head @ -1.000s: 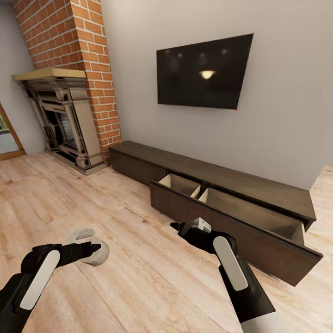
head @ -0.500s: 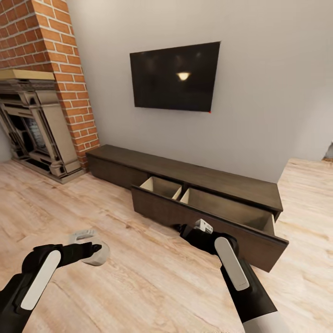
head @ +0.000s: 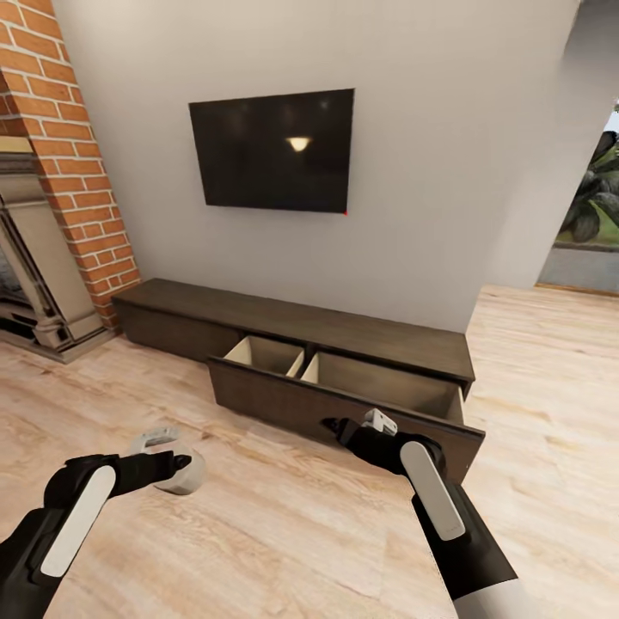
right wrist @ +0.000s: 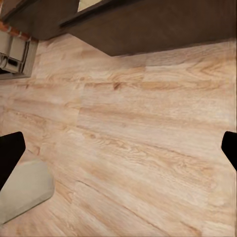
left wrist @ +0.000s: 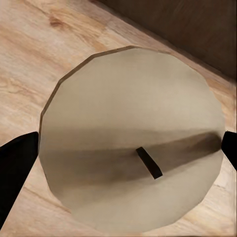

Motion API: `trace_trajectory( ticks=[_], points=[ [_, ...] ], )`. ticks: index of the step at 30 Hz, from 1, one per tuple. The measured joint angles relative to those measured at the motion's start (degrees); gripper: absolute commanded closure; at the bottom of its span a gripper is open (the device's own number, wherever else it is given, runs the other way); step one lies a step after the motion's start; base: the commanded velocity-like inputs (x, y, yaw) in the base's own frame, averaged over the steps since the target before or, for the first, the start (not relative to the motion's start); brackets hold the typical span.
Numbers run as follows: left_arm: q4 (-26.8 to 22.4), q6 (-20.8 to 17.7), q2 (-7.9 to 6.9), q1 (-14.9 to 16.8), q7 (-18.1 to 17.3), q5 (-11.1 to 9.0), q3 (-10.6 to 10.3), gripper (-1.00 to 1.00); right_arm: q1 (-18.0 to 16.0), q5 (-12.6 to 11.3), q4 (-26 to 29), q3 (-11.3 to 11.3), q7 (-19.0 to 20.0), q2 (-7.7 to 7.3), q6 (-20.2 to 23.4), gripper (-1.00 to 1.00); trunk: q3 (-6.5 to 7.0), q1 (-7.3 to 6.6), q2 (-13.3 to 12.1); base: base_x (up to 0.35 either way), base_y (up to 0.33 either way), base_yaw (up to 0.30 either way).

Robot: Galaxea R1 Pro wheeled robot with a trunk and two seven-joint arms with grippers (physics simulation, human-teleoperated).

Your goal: Place each of the two pumpkins and all three candles from the living room inside a cabinet in the living room (use any cabinet), then make sure every cabinet is closed, and position the cauldron so it is next to a table in the living room.

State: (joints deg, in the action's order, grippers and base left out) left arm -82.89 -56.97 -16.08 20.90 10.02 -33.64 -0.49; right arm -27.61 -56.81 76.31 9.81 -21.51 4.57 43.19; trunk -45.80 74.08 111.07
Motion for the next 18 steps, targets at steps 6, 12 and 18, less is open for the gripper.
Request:
trace_trajectory(
  ticks=[6,12,18],
  points=[
    [0.0,0.0,0.05,0.0,0.0,0.1,-0.2,1.00,0.0,0.0,-0.4,0.0,0.0,-0.09,-0.1,-1.00,1.08,-1.32,-2.4,0.000,0.000,-0.284],
    [0.0,0.0,0.49,0.0,0.0,0.0,-0.8,1.00,0.0,0.0,-0.4,0.0,0.0,-0.10,-0.1,-1.00,2.15,-2.64,-4.8,0.000,0.000,-0.284],
    [0.0,0.0,1.39,0.0,0.1,0.7,-1.0,1.00,0.0,0.0,-0.3,0.0,0.0,-0.10,-0.2,-1.00,3.23,-3.95,-7.2,0.000,0.000,-0.283]
  ],
)
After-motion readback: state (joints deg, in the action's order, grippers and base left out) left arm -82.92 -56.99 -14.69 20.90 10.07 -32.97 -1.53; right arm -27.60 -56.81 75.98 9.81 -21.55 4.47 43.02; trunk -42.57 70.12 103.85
